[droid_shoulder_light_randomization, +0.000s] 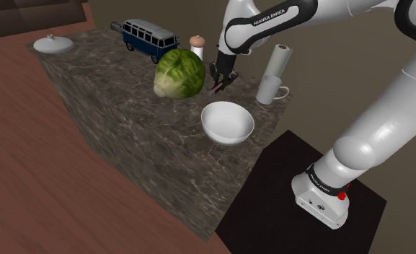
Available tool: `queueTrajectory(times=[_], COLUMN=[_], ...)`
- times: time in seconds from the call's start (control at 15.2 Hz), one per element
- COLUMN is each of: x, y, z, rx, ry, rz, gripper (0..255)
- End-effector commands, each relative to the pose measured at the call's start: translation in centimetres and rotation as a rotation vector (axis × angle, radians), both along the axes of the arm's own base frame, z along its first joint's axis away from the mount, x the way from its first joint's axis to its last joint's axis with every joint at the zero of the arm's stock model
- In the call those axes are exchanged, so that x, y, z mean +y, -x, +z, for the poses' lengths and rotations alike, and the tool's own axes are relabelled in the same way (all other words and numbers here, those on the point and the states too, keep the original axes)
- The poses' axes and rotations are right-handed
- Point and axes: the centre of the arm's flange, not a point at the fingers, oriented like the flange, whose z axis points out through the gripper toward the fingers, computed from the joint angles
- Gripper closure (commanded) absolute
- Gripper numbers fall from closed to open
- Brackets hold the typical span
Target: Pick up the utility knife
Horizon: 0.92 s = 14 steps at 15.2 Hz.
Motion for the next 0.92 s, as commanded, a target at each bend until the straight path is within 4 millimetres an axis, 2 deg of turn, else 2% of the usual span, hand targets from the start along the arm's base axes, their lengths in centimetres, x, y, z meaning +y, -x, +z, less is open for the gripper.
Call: queueTrajectory(times=[0.0, 0.73, 0.86], x=[0.1, 0.1, 0.1], y=[0.0, 0.0, 0.0], z=[1.0, 6.8, 6.9], rx=[-0.002, -0.002, -0.002], ry=[-0.001, -0.001, -0.001], rz=[0.001, 0.001, 0.001], gripper=[255, 255, 255])
